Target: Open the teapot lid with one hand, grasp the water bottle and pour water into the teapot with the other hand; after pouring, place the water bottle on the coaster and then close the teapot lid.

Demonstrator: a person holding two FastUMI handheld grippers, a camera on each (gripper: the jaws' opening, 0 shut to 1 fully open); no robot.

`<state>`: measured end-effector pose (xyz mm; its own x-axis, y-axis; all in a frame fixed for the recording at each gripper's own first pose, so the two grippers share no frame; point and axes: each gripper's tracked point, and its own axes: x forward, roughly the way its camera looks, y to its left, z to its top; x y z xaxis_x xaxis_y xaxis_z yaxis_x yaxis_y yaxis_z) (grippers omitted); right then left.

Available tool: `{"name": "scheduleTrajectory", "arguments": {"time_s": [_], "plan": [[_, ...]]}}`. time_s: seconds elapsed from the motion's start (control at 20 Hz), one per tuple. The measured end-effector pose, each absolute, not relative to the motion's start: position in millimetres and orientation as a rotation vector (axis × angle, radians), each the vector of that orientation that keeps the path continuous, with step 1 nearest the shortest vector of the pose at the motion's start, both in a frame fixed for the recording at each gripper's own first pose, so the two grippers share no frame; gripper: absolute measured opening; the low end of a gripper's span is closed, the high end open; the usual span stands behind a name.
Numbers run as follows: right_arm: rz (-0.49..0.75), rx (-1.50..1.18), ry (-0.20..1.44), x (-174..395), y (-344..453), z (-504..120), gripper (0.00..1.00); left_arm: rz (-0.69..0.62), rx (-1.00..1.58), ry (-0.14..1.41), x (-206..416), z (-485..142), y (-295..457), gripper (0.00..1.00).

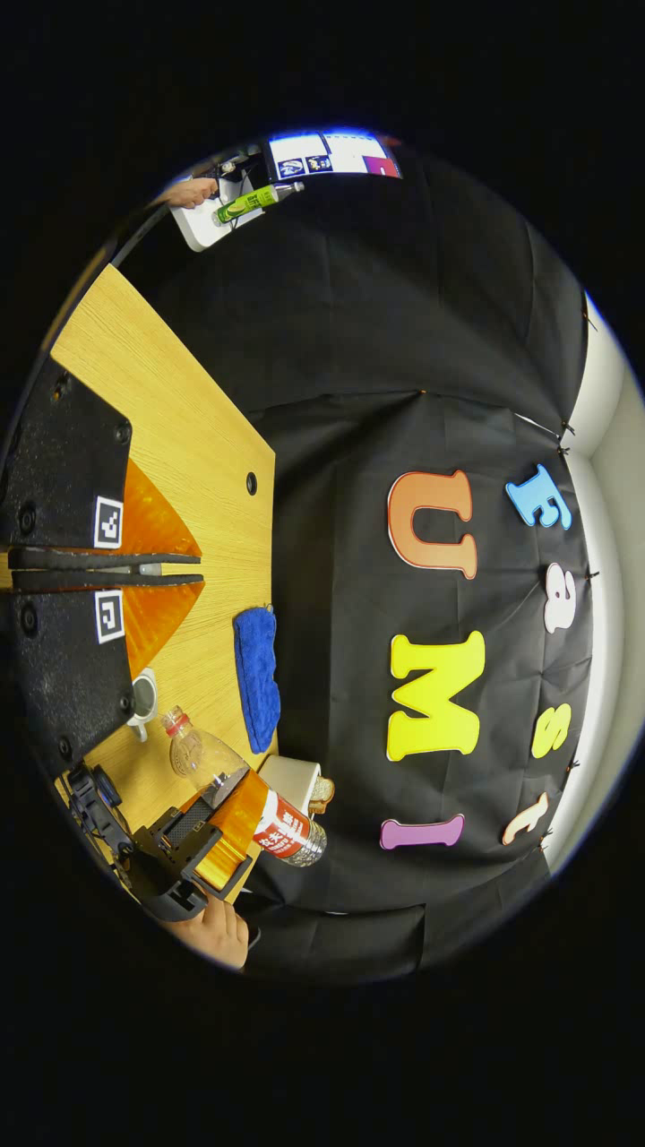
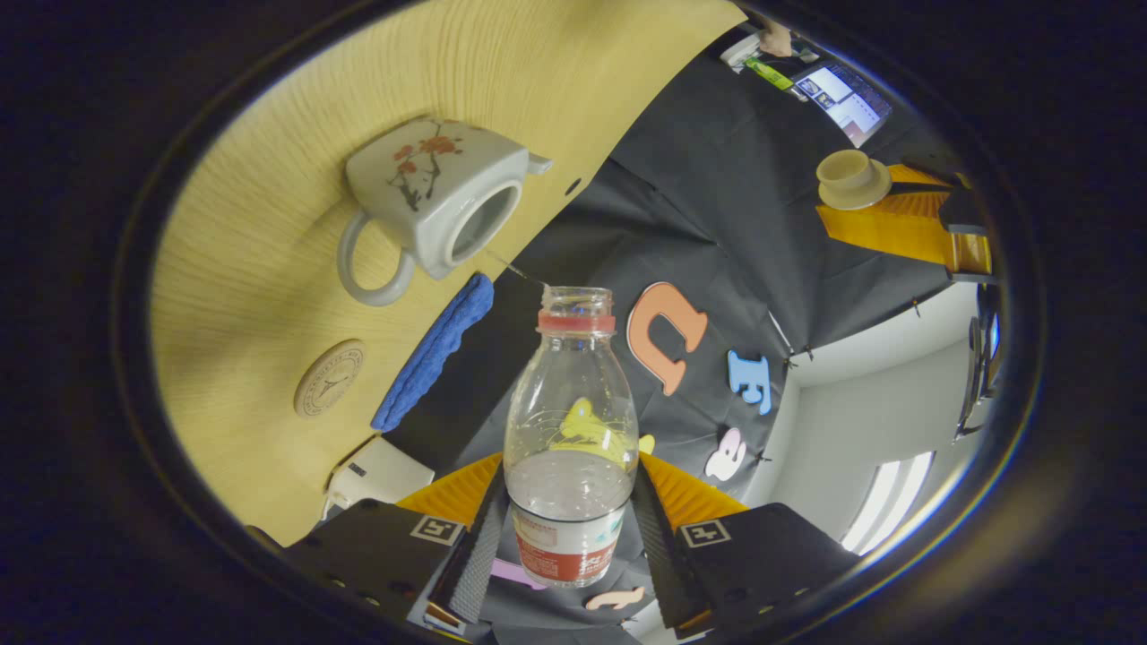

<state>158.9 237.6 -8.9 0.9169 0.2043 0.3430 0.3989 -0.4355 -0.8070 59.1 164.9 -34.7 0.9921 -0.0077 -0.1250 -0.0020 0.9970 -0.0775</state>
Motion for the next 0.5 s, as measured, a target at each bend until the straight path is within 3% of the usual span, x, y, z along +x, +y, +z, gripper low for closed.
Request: {"name": "scheduleTrajectory", "arguments": {"time_s": [0.25, 0.5], "plan": [[-0.212, -1.961, -0.407, 163, 232, -18, 0.75, 0.000, -0.066, 0.130, 60, -36, 166, 0.03], [-0.120, -1.698, -0.300, 164, 214, -48, 0.72, -0.010, -0.082, 0.134, 60, -37, 165, 0.03]]}}
